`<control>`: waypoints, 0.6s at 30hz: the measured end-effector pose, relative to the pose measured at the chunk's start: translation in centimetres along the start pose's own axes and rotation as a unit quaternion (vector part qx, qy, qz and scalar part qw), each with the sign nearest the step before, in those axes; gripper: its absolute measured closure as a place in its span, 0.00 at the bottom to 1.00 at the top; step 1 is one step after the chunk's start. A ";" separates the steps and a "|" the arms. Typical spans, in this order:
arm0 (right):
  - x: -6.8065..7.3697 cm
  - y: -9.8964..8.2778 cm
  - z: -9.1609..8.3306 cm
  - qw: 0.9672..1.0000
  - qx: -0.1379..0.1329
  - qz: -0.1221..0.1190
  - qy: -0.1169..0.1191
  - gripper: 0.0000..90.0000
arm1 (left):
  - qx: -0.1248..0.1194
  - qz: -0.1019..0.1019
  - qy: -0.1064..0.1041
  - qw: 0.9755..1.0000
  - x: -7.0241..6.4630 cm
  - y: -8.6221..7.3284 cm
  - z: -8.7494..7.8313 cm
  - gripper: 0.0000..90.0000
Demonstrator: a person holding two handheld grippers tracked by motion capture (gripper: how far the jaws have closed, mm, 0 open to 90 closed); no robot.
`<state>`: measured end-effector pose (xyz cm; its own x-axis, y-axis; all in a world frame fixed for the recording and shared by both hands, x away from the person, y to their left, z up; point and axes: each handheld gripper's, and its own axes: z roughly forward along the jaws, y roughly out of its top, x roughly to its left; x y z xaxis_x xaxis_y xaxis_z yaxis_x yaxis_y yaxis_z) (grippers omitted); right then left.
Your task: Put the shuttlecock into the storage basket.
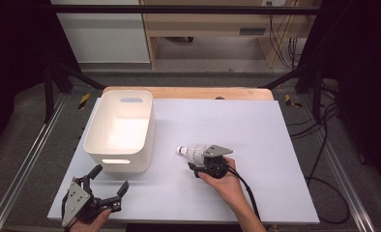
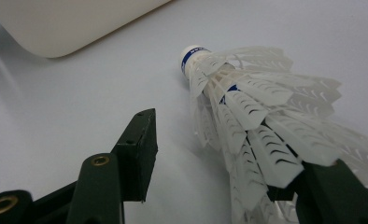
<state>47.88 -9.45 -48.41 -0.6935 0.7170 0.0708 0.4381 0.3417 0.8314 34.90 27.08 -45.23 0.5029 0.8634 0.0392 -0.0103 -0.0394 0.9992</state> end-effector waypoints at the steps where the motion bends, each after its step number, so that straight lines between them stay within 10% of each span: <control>1: 0.0 0.0 0.1 1.000 0.001 0.000 -0.001 0.50 | 0.000 0.000 0.000 1.000 0.0 0.0 0.0 0.01; 18: 0.3 0.5 0.5 1.000 0.001 -0.012 -0.021 0.58 | -0.002 -0.001 0.000 1.000 0.1 0.1 -0.1 0.01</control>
<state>48.24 -8.74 -48.25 -0.6789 0.7336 0.0284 0.4228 0.3591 0.8320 34.91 27.22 -45.16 0.5023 0.8639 0.0375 -0.0129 -0.0359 0.9993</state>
